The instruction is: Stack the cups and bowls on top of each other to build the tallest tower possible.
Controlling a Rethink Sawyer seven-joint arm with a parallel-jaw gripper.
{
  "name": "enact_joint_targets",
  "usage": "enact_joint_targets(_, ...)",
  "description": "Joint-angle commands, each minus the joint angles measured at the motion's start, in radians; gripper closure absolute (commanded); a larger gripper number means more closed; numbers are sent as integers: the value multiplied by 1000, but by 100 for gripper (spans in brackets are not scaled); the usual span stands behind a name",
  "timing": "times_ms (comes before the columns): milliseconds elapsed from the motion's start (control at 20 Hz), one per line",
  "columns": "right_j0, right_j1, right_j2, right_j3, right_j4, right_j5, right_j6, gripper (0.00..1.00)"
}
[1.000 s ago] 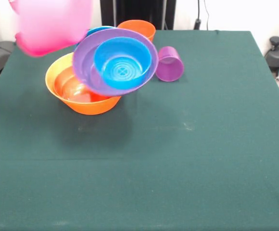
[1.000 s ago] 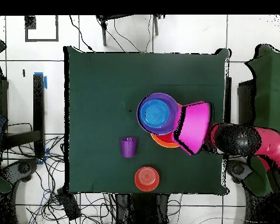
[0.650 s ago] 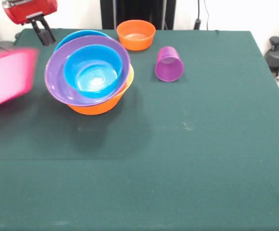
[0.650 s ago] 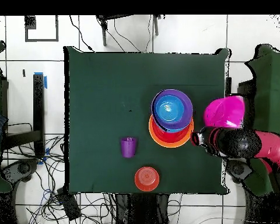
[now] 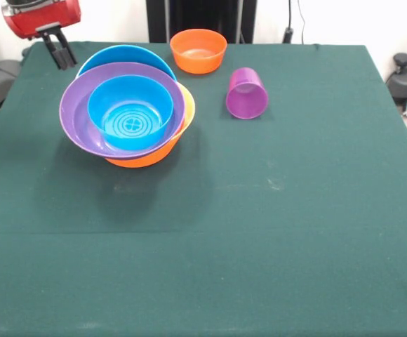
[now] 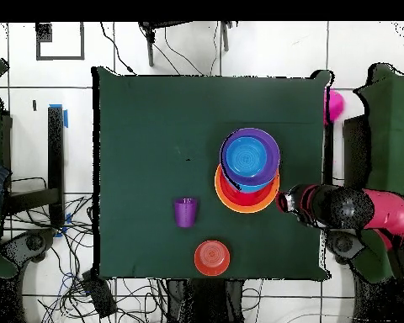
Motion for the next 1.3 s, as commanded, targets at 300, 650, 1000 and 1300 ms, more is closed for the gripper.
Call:
enact_joint_targets(300, 82, 9, -37, -30, -57, -35, -120, 100)
enact_joint_targets(650, 74, 11, 9, 18, -27, -25, -173, 100)
enact_joint_targets(1000, 57, -93, 32, 166, 26, 69, -183, 100)
enact_joint_targets(1300, 95, -143, 8, 282, 2, -40, -39, 100)
